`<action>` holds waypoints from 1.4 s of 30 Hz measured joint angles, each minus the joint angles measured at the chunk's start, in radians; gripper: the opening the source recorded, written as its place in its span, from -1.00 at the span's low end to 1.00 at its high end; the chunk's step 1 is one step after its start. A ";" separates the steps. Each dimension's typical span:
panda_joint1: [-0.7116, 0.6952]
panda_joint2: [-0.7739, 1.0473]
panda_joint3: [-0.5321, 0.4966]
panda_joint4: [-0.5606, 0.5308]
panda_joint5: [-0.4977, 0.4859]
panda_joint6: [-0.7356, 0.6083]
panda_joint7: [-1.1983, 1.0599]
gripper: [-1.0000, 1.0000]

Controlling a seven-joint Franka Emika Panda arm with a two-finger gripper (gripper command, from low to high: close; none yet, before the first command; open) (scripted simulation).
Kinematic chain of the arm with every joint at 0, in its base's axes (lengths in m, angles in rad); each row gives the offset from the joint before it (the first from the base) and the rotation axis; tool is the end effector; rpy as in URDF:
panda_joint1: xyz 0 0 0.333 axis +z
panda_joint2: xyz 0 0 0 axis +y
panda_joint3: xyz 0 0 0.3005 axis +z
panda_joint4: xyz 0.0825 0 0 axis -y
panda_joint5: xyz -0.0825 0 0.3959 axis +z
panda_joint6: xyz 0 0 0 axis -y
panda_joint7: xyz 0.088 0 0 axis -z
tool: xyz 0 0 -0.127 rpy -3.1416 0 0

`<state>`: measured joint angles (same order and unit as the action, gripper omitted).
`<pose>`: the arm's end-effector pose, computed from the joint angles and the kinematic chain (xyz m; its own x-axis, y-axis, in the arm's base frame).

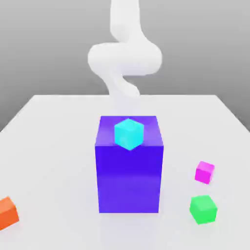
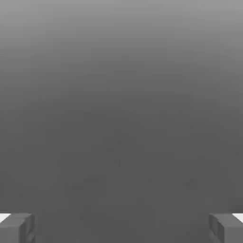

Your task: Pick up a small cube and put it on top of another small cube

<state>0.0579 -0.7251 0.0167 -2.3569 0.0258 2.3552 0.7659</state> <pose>0.4114 0.0331 0.6338 0.5872 -0.6613 0.4668 -0.4693 -0.7480 -0.4693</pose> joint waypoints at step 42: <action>0.603 0.837 0.140 -0.508 -0.139 0.619 -0.047 -1.00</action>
<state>0.6612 0.1121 0.1565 -2.8647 -0.1136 2.9741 0.7186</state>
